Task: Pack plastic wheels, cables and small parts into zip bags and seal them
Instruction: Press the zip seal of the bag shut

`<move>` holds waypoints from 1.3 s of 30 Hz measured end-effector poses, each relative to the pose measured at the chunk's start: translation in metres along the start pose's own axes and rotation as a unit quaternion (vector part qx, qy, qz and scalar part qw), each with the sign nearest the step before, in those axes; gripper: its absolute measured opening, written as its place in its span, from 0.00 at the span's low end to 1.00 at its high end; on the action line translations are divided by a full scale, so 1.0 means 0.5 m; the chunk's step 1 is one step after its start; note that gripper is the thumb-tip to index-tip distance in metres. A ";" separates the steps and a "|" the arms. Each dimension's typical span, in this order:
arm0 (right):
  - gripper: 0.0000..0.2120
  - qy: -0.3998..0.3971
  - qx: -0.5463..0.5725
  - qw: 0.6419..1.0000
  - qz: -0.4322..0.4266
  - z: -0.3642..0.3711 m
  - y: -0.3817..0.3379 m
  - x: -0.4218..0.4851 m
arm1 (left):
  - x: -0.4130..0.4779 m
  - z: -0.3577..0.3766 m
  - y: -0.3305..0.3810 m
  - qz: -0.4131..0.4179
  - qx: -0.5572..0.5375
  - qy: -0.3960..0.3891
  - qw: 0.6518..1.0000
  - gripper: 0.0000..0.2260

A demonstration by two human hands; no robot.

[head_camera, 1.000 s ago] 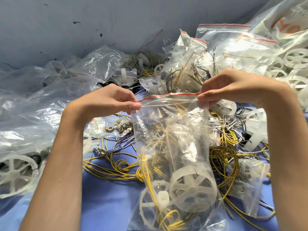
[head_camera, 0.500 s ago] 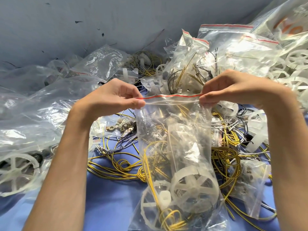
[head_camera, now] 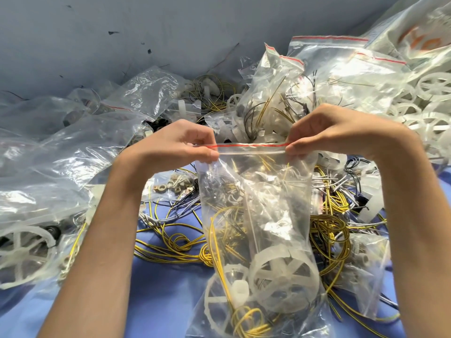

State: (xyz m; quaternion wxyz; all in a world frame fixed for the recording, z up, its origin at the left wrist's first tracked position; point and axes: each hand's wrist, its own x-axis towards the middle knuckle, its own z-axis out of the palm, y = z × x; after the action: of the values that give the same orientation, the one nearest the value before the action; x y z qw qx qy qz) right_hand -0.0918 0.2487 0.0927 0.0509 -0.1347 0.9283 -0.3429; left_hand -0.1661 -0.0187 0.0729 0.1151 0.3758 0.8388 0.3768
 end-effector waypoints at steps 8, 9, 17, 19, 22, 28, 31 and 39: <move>0.06 0.011 -0.040 0.999 0.004 0.008 -0.018 0.005 | 0.006 0.014 0.012 0.019 -0.022 0.000 1.000 0.03; 0.05 0.015 -0.045 0.999 0.001 0.010 -0.020 0.006 | 0.008 0.015 0.012 0.023 -0.018 0.000 1.000 0.04; 0.05 -0.001 -0.032 0.999 -0.004 0.012 -0.024 0.006 | 0.010 0.014 0.014 0.034 -0.001 0.010 0.999 0.05; 0.06 -0.005 -0.031 0.999 -0.006 0.014 -0.027 0.008 | 0.011 0.018 0.017 0.035 -0.019 0.011 0.999 0.05; 0.05 0.007 -0.031 0.999 -0.021 0.018 -0.035 0.014 | 0.012 0.024 0.022 0.027 -0.035 -0.002 0.999 0.03; 0.05 0.003 -0.023 0.999 -0.032 0.025 -0.040 0.018 | 0.017 0.029 0.030 0.048 0.007 0.009 0.999 0.06; 0.06 -0.004 -0.025 0.999 -0.029 0.029 -0.042 0.021 | 0.015 0.029 0.033 0.052 0.004 0.008 0.999 0.06; 0.05 0.012 -0.043 0.998 -0.047 0.035 -0.053 0.025 | 0.012 0.028 0.044 0.045 -0.007 -0.009 0.999 0.02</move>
State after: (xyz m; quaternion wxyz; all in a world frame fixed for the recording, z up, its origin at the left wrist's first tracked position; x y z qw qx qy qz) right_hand -0.0946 0.2149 0.0968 0.0180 -0.1757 0.9353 -0.3065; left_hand -0.1515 0.0027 0.0797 0.1083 0.4162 0.8170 0.3841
